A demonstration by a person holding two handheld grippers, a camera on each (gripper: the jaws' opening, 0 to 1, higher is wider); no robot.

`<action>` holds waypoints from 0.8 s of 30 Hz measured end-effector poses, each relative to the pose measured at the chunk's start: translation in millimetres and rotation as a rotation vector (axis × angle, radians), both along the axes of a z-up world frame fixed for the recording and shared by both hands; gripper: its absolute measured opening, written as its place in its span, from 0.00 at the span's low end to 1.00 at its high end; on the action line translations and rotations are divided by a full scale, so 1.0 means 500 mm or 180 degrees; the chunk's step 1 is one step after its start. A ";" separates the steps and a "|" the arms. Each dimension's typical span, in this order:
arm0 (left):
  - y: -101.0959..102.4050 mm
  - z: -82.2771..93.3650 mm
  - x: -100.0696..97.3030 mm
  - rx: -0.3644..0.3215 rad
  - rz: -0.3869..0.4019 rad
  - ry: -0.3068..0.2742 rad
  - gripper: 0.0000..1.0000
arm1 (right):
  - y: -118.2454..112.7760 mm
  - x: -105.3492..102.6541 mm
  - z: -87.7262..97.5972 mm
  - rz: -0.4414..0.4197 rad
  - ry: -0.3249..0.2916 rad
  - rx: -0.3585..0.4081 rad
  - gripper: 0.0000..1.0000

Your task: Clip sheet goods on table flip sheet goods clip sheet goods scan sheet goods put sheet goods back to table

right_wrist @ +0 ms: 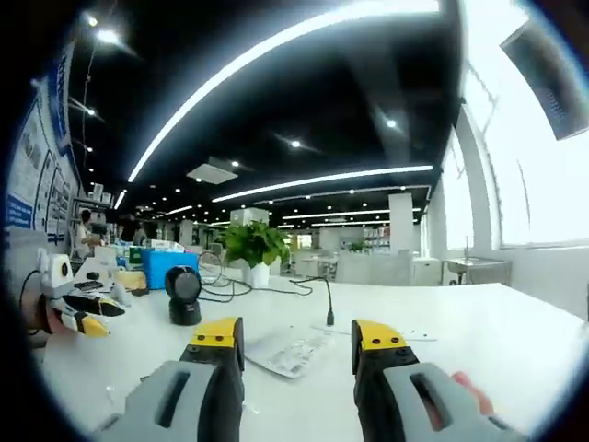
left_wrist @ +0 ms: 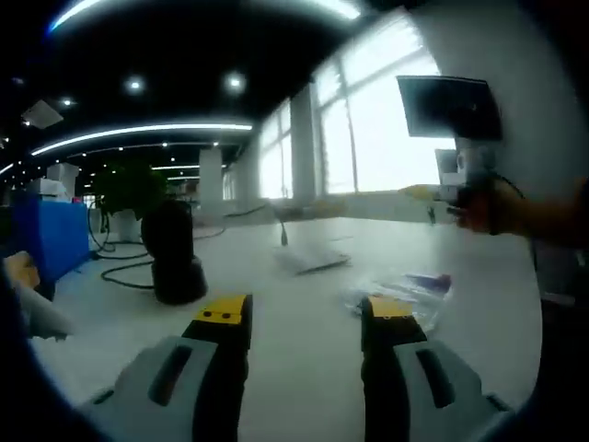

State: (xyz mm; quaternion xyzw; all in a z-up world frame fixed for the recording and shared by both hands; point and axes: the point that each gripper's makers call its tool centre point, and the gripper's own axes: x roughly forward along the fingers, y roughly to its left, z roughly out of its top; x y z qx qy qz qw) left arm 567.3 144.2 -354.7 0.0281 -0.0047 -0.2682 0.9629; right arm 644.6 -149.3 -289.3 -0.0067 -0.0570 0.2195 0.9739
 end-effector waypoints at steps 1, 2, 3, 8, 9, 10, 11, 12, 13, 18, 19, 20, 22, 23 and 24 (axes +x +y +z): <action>-0.001 0.000 0.001 0.0003 -0.0009 -0.0018 0.42 | -0.022 -0.013 -0.017 -0.0080 0.0039 0.0074 0.41; -0.001 0.000 0.001 0.0008 -0.0013 -0.0025 0.42 | -0.036 -0.025 -0.027 -0.0122 0.0058 0.0179 0.41; -0.002 -0.001 0.001 0.0021 -0.0019 -0.0025 0.43 | -0.051 -0.037 -0.035 -0.0171 0.0059 0.0243 0.40; -0.006 0.000 0.001 0.0017 -0.0044 -0.0033 0.44 | -0.081 -0.106 -0.068 -0.0267 -0.0023 0.0150 0.39; -0.006 -0.004 0.003 0.0032 -0.0032 -0.0010 0.44 | -0.083 -0.113 -0.071 -0.0265 -0.0027 0.0171 0.39; -0.007 -0.007 0.005 0.0046 -0.0032 0.0012 0.44 | -0.084 -0.118 -0.077 -0.0250 0.0012 0.0231 0.39; -0.008 -0.010 0.005 0.0064 -0.0039 0.0033 0.43 | -0.084 -0.122 -0.086 -0.0234 0.0059 0.0247 0.39; -0.012 -0.011 0.000 0.0082 -0.0060 0.0030 0.43 | -0.086 -0.124 -0.092 -0.0252 0.0056 0.0246 0.39; -0.018 -0.010 -0.005 0.0094 -0.0083 0.0020 0.43 | -0.087 -0.124 -0.094 -0.0255 0.0056 0.0247 0.39; -0.019 -0.009 -0.006 0.0097 -0.0103 0.0009 0.43 | -0.067 -0.136 -0.100 -0.0225 -0.0012 -0.0037 0.39; -0.018 -0.009 -0.005 0.0096 -0.0099 0.0015 0.43 | -0.071 -0.137 -0.104 -0.0272 0.0004 -0.0124 0.39; -0.018 -0.010 -0.006 0.0100 -0.0098 0.0024 0.43 | -0.073 -0.138 -0.102 -0.0277 -0.0009 -0.0075 0.39; -0.019 -0.011 -0.007 0.0119 -0.0103 0.0015 0.43 | -0.080 -0.137 -0.097 -0.0300 -0.0040 -0.0027 0.38; -0.019 -0.010 -0.008 0.0121 -0.0108 0.0007 0.43 | -0.071 -0.140 -0.096 -0.0279 -0.0018 -0.0027 0.38; -0.019 -0.009 -0.009 0.0122 -0.0106 -0.0002 0.43 | -0.069 -0.141 -0.098 -0.0265 0.0000 -0.0033 0.38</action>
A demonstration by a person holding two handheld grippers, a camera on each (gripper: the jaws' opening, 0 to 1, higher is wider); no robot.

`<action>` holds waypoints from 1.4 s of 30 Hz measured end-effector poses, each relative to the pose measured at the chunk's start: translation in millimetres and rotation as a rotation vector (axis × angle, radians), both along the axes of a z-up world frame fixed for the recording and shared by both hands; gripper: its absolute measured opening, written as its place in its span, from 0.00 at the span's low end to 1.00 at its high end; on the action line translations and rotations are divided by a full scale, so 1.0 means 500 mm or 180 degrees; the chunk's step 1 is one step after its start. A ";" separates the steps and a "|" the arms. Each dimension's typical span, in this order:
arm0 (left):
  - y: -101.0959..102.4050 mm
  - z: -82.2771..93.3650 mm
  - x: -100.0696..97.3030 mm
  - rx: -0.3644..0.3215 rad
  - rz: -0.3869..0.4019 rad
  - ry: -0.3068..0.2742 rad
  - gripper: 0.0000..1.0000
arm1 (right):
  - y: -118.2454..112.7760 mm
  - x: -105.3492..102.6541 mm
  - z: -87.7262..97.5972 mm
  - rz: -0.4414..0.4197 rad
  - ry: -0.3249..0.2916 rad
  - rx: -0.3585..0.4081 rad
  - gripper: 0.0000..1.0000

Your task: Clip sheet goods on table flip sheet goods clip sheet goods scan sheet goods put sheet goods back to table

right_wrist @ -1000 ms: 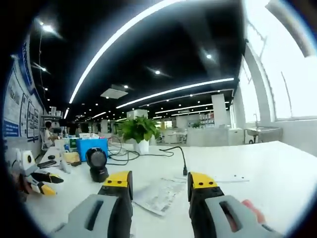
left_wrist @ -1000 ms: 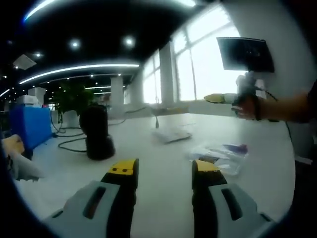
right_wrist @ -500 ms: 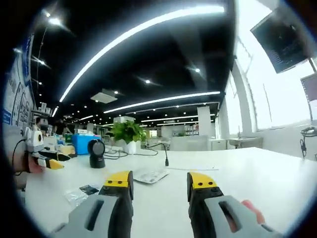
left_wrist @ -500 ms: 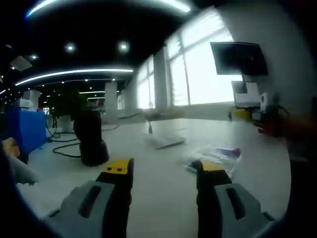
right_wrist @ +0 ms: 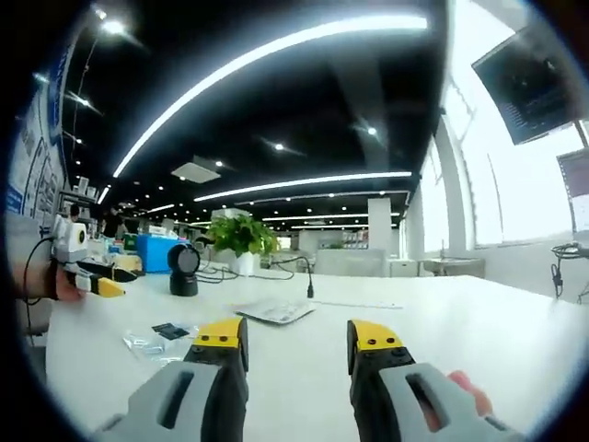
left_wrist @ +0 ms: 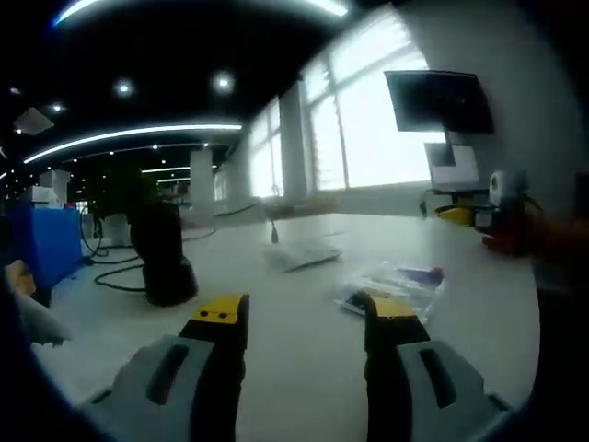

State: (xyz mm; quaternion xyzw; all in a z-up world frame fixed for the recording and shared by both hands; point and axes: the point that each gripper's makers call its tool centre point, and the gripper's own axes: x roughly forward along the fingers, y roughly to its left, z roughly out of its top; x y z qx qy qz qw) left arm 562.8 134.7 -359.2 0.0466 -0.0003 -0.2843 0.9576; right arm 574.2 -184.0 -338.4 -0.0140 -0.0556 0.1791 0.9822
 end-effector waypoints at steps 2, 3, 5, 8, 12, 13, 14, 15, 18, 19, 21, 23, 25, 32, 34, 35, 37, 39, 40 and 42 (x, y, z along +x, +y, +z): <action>0.003 -0.001 0.000 0.0012 0.0020 0.0002 0.43 | 0.005 -0.002 0.000 0.0008 0.0009 -0.0022 0.37; 0.004 -0.001 0.000 0.0010 0.0027 0.0004 0.43 | 0.007 -0.004 0.000 0.0015 0.0007 -0.0032 0.37; 0.005 -0.001 -0.001 0.0020 0.0044 -0.0001 0.43 | 0.013 -0.008 0.004 0.0025 -0.0007 -0.0029 0.37; 0.004 -0.002 -0.003 0.0038 0.0045 -0.0010 0.43 | 0.011 -0.009 0.004 -0.0014 0.0006 -0.0021 0.36; 0.001 0.000 -0.007 0.0013 -0.0006 -0.0018 0.43 | 0.007 -0.015 0.014 -0.0020 -0.0027 0.0085 0.35; 0.000 0.001 -0.008 0.0000 -0.0013 -0.0016 0.43 | 0.006 -0.015 0.015 -0.0018 -0.0026 0.0106 0.35; 0.000 0.002 -0.008 -0.0015 -0.0014 -0.0017 0.43 | 0.006 -0.015 0.015 -0.0021 -0.0025 0.0120 0.35; 0.000 0.003 -0.008 -0.0033 -0.0013 -0.0015 0.43 | 0.005 -0.015 0.015 -0.0023 -0.0020 0.0124 0.35; 0.004 0.008 -0.008 -0.0070 0.0016 -0.0026 0.42 | 0.008 -0.016 0.014 -0.0027 -0.0016 0.0102 0.34; 0.005 0.008 -0.008 -0.0076 0.0021 -0.0029 0.42 | 0.008 -0.016 0.015 -0.0022 -0.0023 0.0100 0.34; 0.009 0.009 -0.006 -0.0091 0.0044 -0.0028 0.42 | 0.009 -0.016 0.015 -0.0012 -0.0021 0.0099 0.34; 0.011 0.009 -0.005 -0.0094 0.0057 -0.0023 0.42 | 0.008 -0.017 0.016 -0.0002 -0.0027 0.0120 0.34; 0.010 0.007 -0.004 -0.0085 0.0058 -0.0017 0.42 | 0.006 -0.017 0.019 0.0002 -0.0038 0.0155 0.34; 0.011 0.007 -0.003 -0.0107 0.0068 -0.0001 0.42 | -0.002 -0.014 0.015 -0.0044 -0.0023 0.0155 0.33; 0.010 0.009 -0.005 -0.0114 0.0057 -0.0014 0.42 | -0.003 -0.013 0.015 -0.0044 -0.0022 0.0153 0.33; 0.010 0.009 -0.005 -0.0115 0.0058 -0.0019 0.42 | -0.004 -0.013 0.015 -0.0040 -0.0025 0.0157 0.33; 0.012 0.011 -0.004 -0.0135 0.0068 -0.0025 0.42 | -0.004 -0.012 0.013 -0.0041 -0.0019 0.0138 0.33; 0.015 0.012 -0.003 -0.0154 0.0085 -0.0022 0.42 | -0.004 -0.012 0.013 -0.0038 -0.0026 0.0128 0.33; 0.016 0.012 -0.002 -0.0156 0.0090 -0.0021 0.42 | -0.004 -0.013 0.014 -0.0037 -0.0030 0.0134 0.33; 0.016 0.011 -0.002 -0.0148 0.0091 -0.0025 0.42 | -0.006 -0.012 0.014 -0.0036 -0.0032 0.0141 0.33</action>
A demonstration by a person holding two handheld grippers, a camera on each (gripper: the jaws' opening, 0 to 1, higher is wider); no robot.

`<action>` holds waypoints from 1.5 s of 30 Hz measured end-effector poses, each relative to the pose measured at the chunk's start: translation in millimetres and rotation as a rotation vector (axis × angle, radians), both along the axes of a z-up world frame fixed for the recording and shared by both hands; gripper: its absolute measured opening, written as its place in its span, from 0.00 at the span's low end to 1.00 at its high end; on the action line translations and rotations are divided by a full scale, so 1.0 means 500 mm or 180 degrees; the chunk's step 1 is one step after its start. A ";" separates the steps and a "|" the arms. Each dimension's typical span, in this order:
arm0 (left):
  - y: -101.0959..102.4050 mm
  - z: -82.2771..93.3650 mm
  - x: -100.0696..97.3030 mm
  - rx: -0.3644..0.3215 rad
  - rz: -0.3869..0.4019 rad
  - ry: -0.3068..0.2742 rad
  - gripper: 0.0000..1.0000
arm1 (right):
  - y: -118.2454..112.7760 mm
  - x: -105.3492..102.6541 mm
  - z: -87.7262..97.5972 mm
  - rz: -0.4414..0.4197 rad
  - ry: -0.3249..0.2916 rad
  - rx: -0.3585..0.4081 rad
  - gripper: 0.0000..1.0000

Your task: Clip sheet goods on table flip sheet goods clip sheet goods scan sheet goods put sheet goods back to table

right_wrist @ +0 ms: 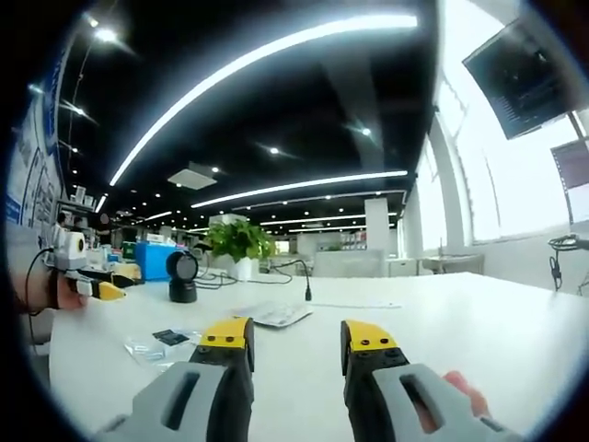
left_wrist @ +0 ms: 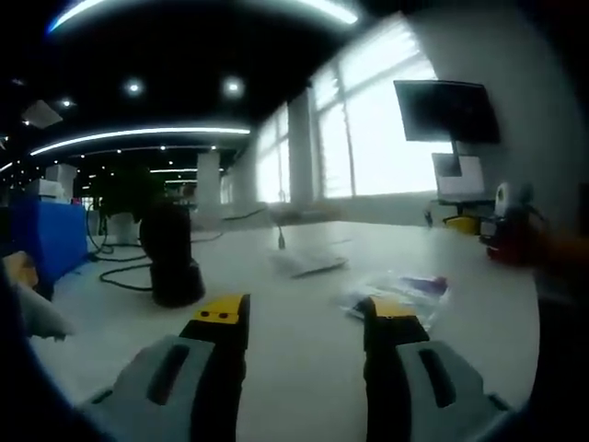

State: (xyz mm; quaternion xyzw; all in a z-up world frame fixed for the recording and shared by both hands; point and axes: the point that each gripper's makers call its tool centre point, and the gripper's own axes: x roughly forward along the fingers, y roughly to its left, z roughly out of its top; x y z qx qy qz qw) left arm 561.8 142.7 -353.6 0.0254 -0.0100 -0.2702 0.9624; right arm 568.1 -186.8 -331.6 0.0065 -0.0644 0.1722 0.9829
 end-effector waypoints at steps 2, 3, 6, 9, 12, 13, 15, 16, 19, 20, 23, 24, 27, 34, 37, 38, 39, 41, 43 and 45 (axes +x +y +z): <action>0.001 0.000 0.000 0.0010 0.0006 -0.0004 0.42 | 0.000 0.000 0.000 0.0005 0.0001 0.0001 0.33; 0.001 0.000 0.001 0.0009 0.0011 -0.0004 0.42 | 0.001 0.000 -0.001 0.0010 0.0004 -0.0012 0.33; 0.002 -0.002 0.002 0.0010 0.0016 0.0006 0.42 | 0.005 -0.002 -0.001 0.0027 -0.0005 -0.0027 0.33; 0.001 -0.003 0.003 0.0030 0.0015 0.0007 0.42 | 0.007 -0.006 0.002 0.0059 -0.0022 -0.0007 0.32; 0.001 -0.004 0.003 0.0045 0.0014 0.0003 0.42 | 0.013 -0.009 0.003 0.0102 -0.0035 -0.0001 0.32; 0.001 -0.003 0.003 0.0042 0.0015 -0.0001 0.42 | 0.017 -0.008 0.000 0.0111 -0.0024 -0.0035 0.32; 0.003 -0.003 0.004 0.0032 0.0018 -0.0002 0.42 | 0.024 -0.007 -0.005 0.0121 -0.0010 -0.0111 0.33; 0.004 -0.003 0.005 0.0026 0.0019 -0.0002 0.42 | 0.029 -0.008 -0.007 0.0124 -0.0014 -0.0167 0.33; 0.003 -0.004 0.005 0.0039 0.0010 0.0003 0.42 | 0.043 -0.005 -0.011 0.0166 -0.0010 -0.0275 0.33; 0.002 -0.005 0.005 0.0048 0.0006 0.0007 0.42 | 0.057 -0.004 -0.016 0.0278 0.0086 -0.0106 0.33; 0.000 -0.008 0.006 0.0065 -0.0007 0.0018 0.42 | 0.069 -0.003 -0.019 0.0316 0.0062 -0.0288 0.33; 0.000 -0.008 0.006 0.0072 -0.0010 0.0016 0.42 | 0.071 -0.003 -0.019 0.0323 0.0076 -0.0257 0.32; 0.002 -0.007 0.006 0.0069 0.0008 0.0006 0.42 | 0.080 -0.001 -0.014 0.0353 0.0081 -0.0158 0.32; 0.005 -0.008 0.008 0.0072 0.0022 0.0011 0.42 | 0.140 -0.011 -0.018 0.0490 0.0086 -0.0224 0.32; 0.005 -0.007 0.008 0.0060 0.0019 0.0006 0.42 | 0.168 -0.024 -0.016 0.0583 0.0072 -0.0212 0.33; 0.005 -0.006 0.008 0.0054 0.0018 0.0006 0.42 | 0.180 -0.029 -0.016 0.0621 0.0071 -0.0215 0.33; 0.005 -0.006 0.008 0.0051 0.0015 0.0006 0.42 | 0.190 -0.033 -0.016 0.0644 0.0066 -0.0229 0.33; 0.003 -0.006 0.007 0.0058 0.0004 0.0005 0.42 | 0.216 -0.042 -0.016 0.0717 0.0064 -0.0242 0.33; 0.002 -0.007 0.007 0.0067 -0.0002 0.0008 0.42 | 0.235 -0.047 -0.016 0.0771 0.0011 -0.0340 0.33; 0.002 -0.007 0.006 0.0067 0.0000 0.0009 0.42 | 0.248 -0.044 -0.018 0.0806 0.0033 -0.0353 0.33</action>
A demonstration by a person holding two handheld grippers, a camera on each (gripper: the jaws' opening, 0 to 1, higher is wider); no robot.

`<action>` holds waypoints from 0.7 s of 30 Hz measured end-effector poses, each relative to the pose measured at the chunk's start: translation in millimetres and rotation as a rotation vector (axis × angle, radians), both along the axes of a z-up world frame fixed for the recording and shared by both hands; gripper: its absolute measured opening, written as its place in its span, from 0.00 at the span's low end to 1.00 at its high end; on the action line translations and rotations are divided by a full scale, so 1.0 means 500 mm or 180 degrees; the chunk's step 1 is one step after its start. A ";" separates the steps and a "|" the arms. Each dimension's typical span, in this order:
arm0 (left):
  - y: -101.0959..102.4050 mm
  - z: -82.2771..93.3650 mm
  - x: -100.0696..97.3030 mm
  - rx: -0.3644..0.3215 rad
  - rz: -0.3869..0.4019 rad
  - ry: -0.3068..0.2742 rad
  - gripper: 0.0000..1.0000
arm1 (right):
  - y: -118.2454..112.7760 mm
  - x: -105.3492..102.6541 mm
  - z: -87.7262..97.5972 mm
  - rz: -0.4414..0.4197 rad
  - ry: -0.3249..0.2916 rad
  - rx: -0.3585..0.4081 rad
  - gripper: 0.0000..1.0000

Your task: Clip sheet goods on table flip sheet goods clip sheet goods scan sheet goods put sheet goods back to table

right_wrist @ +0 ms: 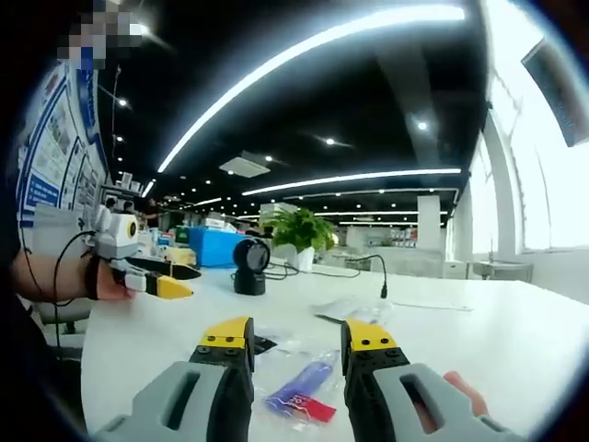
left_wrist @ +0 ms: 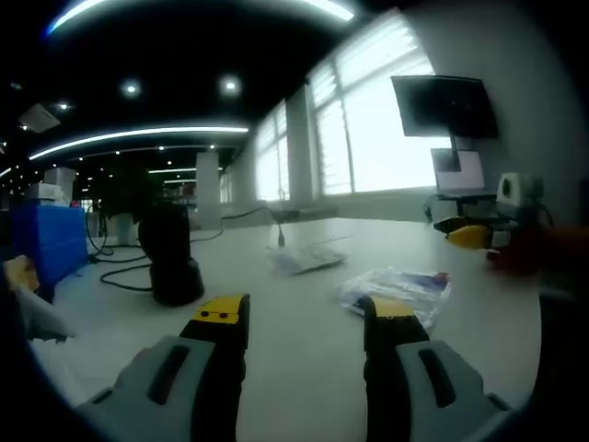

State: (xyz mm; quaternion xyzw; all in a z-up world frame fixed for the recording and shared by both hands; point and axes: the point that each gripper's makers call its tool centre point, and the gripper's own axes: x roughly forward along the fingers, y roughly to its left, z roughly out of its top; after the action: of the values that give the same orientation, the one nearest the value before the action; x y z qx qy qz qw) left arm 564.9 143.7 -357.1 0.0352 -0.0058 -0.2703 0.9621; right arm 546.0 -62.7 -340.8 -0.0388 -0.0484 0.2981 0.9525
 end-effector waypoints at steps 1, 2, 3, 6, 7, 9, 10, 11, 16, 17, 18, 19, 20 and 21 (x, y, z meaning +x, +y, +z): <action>0.000 0.001 0.000 -0.0006 -0.0001 -0.0002 0.42 | 0.005 0.000 -0.001 0.0021 0.0011 -0.0002 0.33; 0.000 0.001 0.000 -0.0010 -0.0003 -0.0002 0.42 | 0.013 0.001 -0.004 0.0045 0.0020 -0.0022 0.33; -0.001 0.001 0.000 -0.0009 -0.0003 -0.0002 0.42 | 0.017 0.001 -0.005 0.0053 0.0020 -0.0034 0.33; -0.002 0.001 0.000 -0.0004 -0.0001 0.0002 0.42 | 0.032 0.000 -0.006 0.0092 0.0023 -0.0058 0.33; -0.002 0.001 -0.001 -0.0005 0.0001 0.0000 0.42 | 0.038 -0.001 -0.006 0.0112 0.0024 -0.0051 0.33; -0.002 0.002 -0.001 -0.0009 0.0004 0.0000 0.42 | 0.048 -0.001 -0.005 0.0129 0.0030 -0.0033 0.32; -0.002 0.002 -0.001 -0.0010 0.0006 -0.0001 0.42 | 0.054 -0.002 -0.005 0.0136 0.0030 -0.0030 0.32; -0.002 0.002 -0.001 -0.0010 0.0009 -0.0003 0.42 | 0.060 -0.001 -0.004 0.0148 0.0036 -0.0025 0.32; -0.004 0.002 -0.002 -0.0002 0.0001 0.0002 0.42 | 0.086 0.001 -0.010 0.0188 0.0003 -0.0130 0.33; -0.005 0.001 -0.002 0.0003 0.0001 0.0001 0.42 | 0.089 0.002 -0.014 0.0194 0.0006 -0.0172 0.33; -0.005 0.001 -0.002 0.0006 0.0002 0.0000 0.42 | 0.091 0.002 -0.017 0.0216 0.0002 -0.0211 0.33; -0.004 0.001 -0.002 0.0005 0.0004 0.0000 0.42 | 0.093 0.000 -0.021 0.0228 -0.0005 -0.0255 0.33; -0.004 0.002 -0.002 0.0000 0.0006 0.0000 0.42 | 0.097 -0.003 -0.021 0.0236 -0.0020 -0.0286 0.34; -0.003 0.002 -0.002 -0.0004 0.0012 0.0001 0.42 | 0.100 -0.004 -0.022 0.0241 -0.0034 -0.0314 0.34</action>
State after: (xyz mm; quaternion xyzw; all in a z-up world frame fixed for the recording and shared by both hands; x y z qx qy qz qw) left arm 564.1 142.1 -356.2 0.0346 -0.0056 -0.2685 0.9626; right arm 543.8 -12.8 -351.9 -0.0855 -0.0401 0.3357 0.9372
